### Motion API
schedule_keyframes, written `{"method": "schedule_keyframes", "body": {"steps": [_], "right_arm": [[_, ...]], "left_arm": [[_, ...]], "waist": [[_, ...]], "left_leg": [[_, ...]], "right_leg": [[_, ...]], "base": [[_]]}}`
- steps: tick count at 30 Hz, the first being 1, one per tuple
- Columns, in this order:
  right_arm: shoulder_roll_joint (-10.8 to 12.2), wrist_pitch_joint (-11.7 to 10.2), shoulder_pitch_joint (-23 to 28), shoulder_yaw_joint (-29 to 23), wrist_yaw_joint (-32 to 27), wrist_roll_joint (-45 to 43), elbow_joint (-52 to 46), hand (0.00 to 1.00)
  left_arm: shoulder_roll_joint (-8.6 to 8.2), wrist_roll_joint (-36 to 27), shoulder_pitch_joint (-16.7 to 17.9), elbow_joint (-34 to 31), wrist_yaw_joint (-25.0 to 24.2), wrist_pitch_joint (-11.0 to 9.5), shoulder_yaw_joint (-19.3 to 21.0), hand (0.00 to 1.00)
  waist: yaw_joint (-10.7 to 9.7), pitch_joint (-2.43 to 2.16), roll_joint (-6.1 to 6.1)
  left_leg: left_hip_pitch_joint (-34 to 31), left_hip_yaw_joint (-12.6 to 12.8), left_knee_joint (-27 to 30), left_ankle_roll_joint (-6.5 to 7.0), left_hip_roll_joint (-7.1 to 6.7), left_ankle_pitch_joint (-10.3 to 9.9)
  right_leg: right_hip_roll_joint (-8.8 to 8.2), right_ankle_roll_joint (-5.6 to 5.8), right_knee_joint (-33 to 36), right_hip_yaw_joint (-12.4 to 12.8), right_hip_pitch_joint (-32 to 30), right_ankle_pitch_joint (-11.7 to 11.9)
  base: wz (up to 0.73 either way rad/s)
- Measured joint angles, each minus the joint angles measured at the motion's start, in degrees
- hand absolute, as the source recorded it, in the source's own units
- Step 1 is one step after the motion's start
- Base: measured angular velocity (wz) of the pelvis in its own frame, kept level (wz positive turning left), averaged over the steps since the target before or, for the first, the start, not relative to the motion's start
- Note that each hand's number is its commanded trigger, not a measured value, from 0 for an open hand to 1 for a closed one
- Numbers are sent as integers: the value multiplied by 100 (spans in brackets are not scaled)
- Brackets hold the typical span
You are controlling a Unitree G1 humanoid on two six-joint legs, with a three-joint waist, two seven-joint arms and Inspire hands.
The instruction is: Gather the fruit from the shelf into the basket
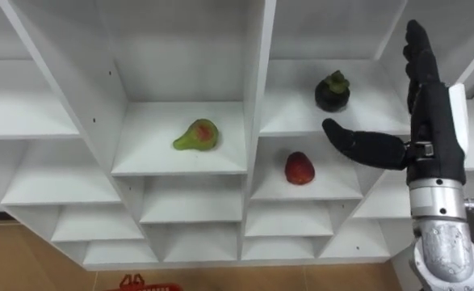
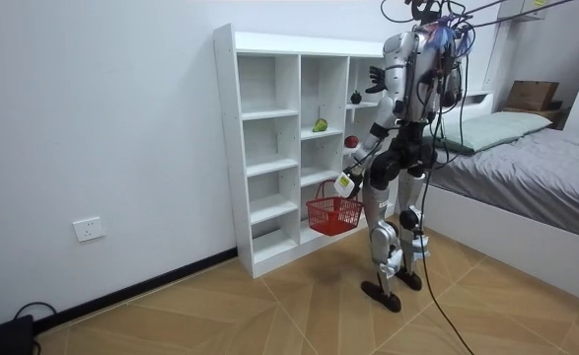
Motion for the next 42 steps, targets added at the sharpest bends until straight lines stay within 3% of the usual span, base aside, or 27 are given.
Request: {"method": "schedule_keyframes", "body": {"steps": [10, 13, 18, 32, 42], "right_arm": [[-13, 148, -291, -20, 122, 34, 258, 0], [-67, 221, -458, -17, 126, 116, 465, 0], [-146, 379, -556, -18, 130, 218, 655, 0], [-440, 388, -893, -80, 134, 685, 1320, 0], [-459, 416, -1309, -150, 51, 862, 2005, 0]], "left_arm": [[16, 254, 8, 1, -20, 15, 20, 100], [37, 280, -5, -37, 18, 115, -3, 100], [73, 282, 2, -109, 125, 212, -4, 100], [95, 382, 32, -106, 192, 220, 15, 100], [101, 379, 56, -106, 244, 226, 25, 100]], "waist": [[-9, 23, -1], [-12, 33, -25], [-7, 79, -98], [3, 72, -93], [15, 23, -160]], "left_leg": [[22, -112, 15, -1, -11, 1], [27, -133, 22, -1, -11, 2], [24, -150, 25, -1, -10, 2], [135, -188, 47, -1, -14, 1], [104, -303, 90, -3, -34, 5]], "right_leg": [[-10, 1, -12, -103, 75, 0], [-11, 1, -12, -131, 89, -1], [-12, 2, -12, -148, 96, -1], [-21, 2, -17, -178, 225, -2], [-44, 2, -19, -288, 275, -2]], "base": [[5], [3], [1], [1], [5]]}}
